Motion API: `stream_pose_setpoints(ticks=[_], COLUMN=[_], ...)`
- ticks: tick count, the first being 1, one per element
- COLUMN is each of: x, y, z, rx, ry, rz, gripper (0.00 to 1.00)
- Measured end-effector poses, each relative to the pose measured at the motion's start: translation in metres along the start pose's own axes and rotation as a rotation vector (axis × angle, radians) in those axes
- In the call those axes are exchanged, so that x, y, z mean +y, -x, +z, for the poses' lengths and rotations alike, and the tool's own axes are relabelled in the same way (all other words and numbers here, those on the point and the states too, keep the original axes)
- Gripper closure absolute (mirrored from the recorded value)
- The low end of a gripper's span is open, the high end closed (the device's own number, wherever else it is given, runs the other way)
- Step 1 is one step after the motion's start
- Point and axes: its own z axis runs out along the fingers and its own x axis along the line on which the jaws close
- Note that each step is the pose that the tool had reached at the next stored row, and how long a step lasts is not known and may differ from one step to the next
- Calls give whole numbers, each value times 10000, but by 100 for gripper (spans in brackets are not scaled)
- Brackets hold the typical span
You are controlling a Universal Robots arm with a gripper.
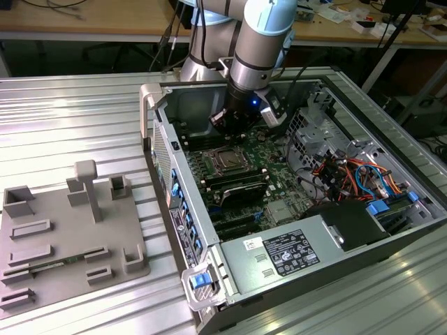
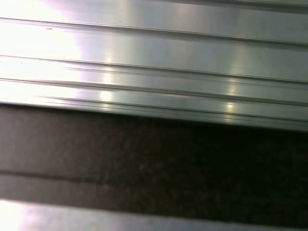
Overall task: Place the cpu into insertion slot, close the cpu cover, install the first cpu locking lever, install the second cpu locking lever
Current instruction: 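Install the first cpu locking lever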
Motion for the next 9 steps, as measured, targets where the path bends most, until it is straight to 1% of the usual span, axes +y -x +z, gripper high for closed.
stream_pose_setpoints(ticks=[9], x=[0], y=[0], z=[5], rx=[0], ry=[0], rz=[1], gripper=[89])
